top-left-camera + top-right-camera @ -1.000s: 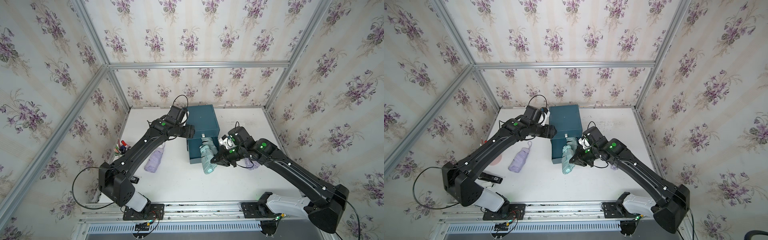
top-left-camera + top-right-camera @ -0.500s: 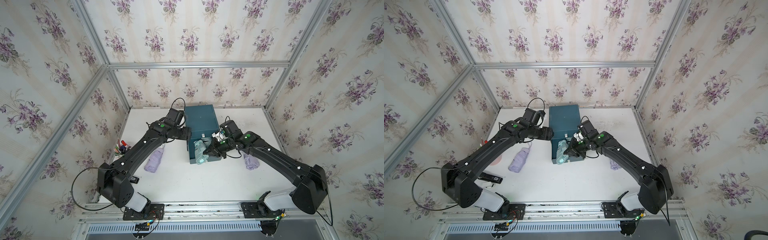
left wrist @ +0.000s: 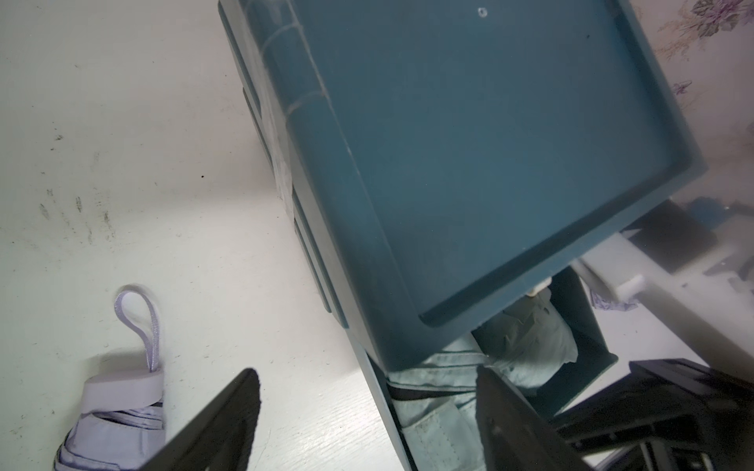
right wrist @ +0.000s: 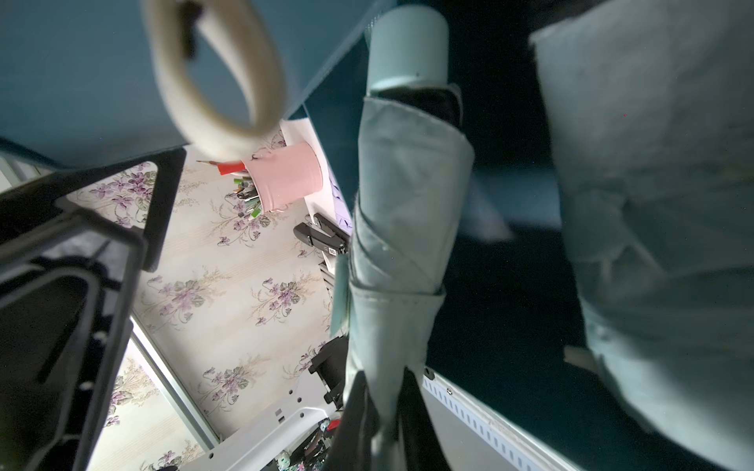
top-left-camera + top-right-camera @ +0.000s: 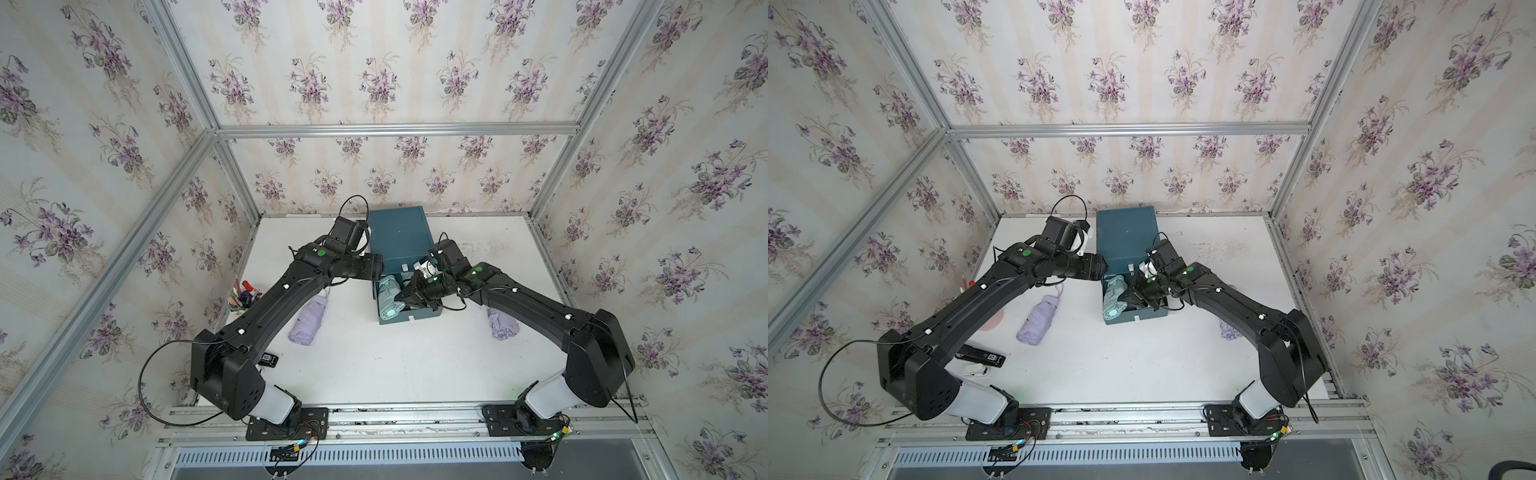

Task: Place the umbrella in the drawer by color
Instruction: Place the umbrella in the drawer, then close the drawer in the storage box.

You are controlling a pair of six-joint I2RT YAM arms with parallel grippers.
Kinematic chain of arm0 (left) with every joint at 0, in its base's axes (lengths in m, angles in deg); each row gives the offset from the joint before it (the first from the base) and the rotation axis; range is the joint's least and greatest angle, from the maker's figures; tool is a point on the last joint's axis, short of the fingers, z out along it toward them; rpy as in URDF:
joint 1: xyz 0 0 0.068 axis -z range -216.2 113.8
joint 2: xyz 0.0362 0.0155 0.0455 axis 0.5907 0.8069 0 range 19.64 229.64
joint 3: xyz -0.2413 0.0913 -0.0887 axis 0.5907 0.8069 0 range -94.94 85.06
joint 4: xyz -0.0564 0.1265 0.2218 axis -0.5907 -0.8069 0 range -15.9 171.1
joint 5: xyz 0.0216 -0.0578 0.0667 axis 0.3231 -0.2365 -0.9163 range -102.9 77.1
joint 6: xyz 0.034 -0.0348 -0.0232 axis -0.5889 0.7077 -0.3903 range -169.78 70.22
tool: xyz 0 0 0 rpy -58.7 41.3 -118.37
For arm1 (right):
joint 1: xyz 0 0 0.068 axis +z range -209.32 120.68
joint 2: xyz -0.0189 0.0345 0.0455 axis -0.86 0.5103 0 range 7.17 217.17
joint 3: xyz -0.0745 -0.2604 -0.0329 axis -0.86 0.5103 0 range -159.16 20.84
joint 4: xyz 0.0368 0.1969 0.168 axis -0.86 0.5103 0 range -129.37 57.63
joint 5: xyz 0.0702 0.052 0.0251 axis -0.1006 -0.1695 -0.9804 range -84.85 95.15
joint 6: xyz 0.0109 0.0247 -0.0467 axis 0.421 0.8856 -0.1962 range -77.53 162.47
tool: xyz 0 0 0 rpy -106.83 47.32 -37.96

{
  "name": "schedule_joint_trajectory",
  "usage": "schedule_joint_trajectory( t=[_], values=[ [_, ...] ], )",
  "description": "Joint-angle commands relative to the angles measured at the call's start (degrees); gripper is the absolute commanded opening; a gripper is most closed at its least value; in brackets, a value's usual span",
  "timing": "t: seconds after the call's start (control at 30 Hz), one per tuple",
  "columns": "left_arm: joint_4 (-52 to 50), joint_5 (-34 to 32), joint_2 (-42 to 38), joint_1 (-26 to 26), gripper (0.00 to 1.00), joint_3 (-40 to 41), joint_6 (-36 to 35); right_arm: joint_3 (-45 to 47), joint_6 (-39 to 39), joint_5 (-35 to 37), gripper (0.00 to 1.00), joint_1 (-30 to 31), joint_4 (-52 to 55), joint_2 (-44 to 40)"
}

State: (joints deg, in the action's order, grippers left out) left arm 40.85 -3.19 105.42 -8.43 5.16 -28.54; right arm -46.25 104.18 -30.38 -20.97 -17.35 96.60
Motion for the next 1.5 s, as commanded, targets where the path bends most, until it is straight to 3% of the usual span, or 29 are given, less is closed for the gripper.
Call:
schedule_joint_trajectory(
  t=[0.0, 0.13, 0.33, 0.47, 0.57, 0.73, 0.8, 0.9, 1.07, 1.23, 1.3, 1.47],
  values=[
    [0.46, 1.42, -0.19, -0.05, 0.82, -0.16, -0.84, 0.28, -0.81, 6.24, 0.0, -0.06, -3.89, 0.48],
    [0.36, 1.71, -0.48, -0.08, 0.82, -0.35, -0.93, 1.38, -0.18, 6.35, 0.0, -0.06, -6.4, 0.8],
    [-1.25, 0.74, 0.12, -0.76, 0.83, -4.24, -0.38, 0.91, -3.52, 9.75, 0.47, 0.1, -3.54, -1.63],
    [-2.88, -0.86, 2.11, -2.15, 0.85, -8.82, 0.18, -1.84, -10.6, 21.25, 0.61, 3.21, 5.68, -4.46],
    [-3.57, 0.19, 4.32, -3.6, 0.85, -11.08, 0.9, -1.55, -13.72, 30.23, 0.59, 8.21, 8.71, -6.34],
    [-2.2, 2.01, 7.5, -5.4, 0.85, -11.73, 1.97, -0.73, -14.73, 36.73, 0.36, 13.56, 8.38, -5.79],
    [-2.54, 2.5, 9.46, -5.58, 0.85, -12.45, 1.94, -0.26, -15.22, 42.75, 0.34, 16.53, 8.42, -6.37],
    [-2.75, 4.44, 12.28, -5.54, 0.83, -12.83, 1.48, 5.03, -15.16, 47.89, 0.37, 20.23, 5.0, -10.17],
    [-1.65, 5.38, 14.64, -5.53, 0.75, -11.47, -0.12, 21.5, -11.82, 48.41, 0.55, 20.84, -7.51, -21.6],
    [-1.33, 6.44, 15.68, -5.53, 0.56, -9.85, -0.96, 31.28, -10.4, 48.28, 0.68, 20.83, -16.97, -28.22],
    [-0.97, 6.35, 15.43, -5.54, 0.48, -8.61, -0.97, 32.75, -11.37, 47.66, 0.69, 20.8, -19.9, -29.29],
    [0.18, 7.02, 13.73, -5.49, 0.41, -5.18, -0.73, 32.56, -15.84, 45.0, 0.62, 20.64, -24.52, -27.07]
  ],
)
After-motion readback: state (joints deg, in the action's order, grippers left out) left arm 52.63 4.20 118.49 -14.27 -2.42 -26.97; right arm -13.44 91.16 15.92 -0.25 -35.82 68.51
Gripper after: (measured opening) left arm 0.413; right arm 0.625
